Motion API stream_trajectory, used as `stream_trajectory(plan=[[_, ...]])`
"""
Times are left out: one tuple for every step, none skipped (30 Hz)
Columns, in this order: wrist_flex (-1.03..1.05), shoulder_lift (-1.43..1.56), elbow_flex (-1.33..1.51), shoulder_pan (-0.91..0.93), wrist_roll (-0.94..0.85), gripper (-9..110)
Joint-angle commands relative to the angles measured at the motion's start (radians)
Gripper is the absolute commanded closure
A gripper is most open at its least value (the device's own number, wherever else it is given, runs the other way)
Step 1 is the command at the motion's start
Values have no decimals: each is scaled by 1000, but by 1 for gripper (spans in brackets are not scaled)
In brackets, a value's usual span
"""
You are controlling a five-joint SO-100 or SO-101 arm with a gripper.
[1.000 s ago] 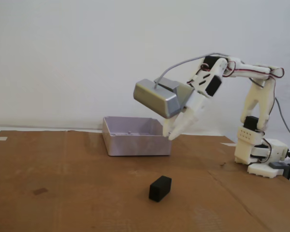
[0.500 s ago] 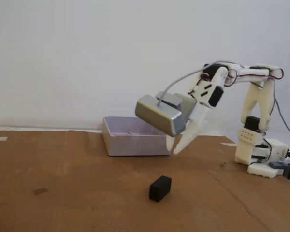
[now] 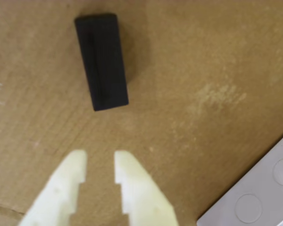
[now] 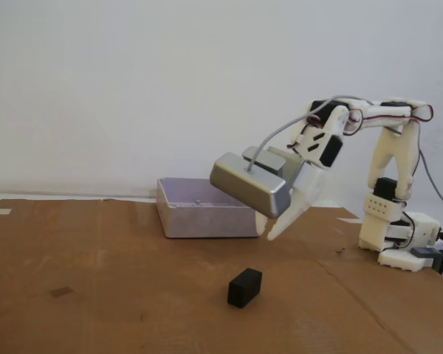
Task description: Grasp a block and put it in the box.
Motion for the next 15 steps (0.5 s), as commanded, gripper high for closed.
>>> stream_trajectory(plan=[[-41,29,-117,-2,-8,96],[-41,17,-118,-2,-9,96],[-41,2,-123,-2,-9,96],[-43,-17,-129,-2,-9,96],[-43,-34,-141,-3,-9,96],[-41,-51,-153,-5,-9,96],[-41,-66,-170,-5,-9,96],[-41,-80,-189,-5,-9,96],[-41,-94,-206,-6,-9,96],[-41,-106,-219,-6,-9,96],[-41,-118,-233,-6,-9,96],[-41,-129,-244,-6,-9,96],[-41,-138,-255,-6,-9,96],[-41,-147,-264,-6,-9,96],[-41,-155,-270,-6,-9,96]])
